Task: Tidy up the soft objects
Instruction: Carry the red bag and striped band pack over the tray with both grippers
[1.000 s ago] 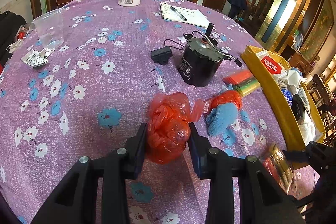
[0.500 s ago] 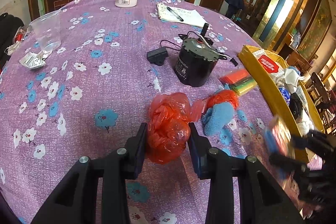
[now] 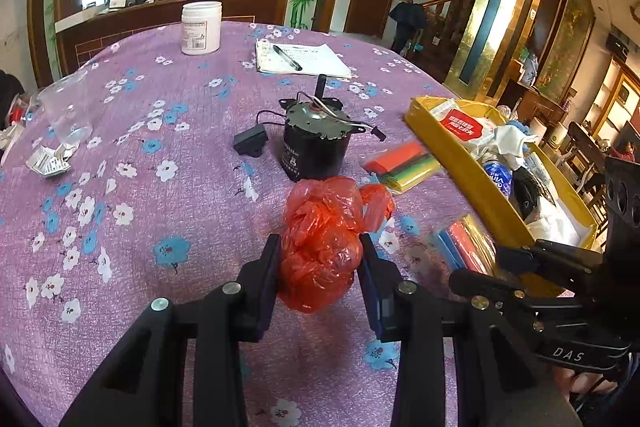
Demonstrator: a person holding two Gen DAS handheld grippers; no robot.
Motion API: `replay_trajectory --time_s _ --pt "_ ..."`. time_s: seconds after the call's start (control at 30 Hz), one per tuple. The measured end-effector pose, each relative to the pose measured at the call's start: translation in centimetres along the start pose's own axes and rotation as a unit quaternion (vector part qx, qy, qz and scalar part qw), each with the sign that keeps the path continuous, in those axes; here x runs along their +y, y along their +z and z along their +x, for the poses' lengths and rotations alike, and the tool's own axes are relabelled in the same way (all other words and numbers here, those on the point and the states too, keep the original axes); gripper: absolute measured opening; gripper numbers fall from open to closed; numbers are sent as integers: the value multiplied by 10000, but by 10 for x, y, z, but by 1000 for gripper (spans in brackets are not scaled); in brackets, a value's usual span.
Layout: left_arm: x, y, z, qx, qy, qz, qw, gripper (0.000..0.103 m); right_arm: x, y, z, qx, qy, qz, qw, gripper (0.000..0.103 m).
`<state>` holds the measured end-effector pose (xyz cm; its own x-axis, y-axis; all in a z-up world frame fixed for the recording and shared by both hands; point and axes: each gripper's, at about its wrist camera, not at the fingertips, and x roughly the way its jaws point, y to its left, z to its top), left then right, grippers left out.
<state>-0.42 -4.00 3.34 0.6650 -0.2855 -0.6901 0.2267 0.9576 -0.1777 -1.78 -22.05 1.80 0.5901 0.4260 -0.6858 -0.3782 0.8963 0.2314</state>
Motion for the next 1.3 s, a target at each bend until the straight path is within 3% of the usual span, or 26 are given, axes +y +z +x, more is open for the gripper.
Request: replay_trajectory --time_s 0.57,0.97,1.3 --pt "-7 -2 6 211 -43 7 9998 35 -13 -4 -41 -407 121 299 9987 47" --pt "-67 -5 0 334 -494 338 9976 36 -51 -1 -81 -828 111 779 9935 47" --pt "-141 2 9 462 -838 780 9924 36 -120 -12 -122 -1282 -65 1489 9805 47"
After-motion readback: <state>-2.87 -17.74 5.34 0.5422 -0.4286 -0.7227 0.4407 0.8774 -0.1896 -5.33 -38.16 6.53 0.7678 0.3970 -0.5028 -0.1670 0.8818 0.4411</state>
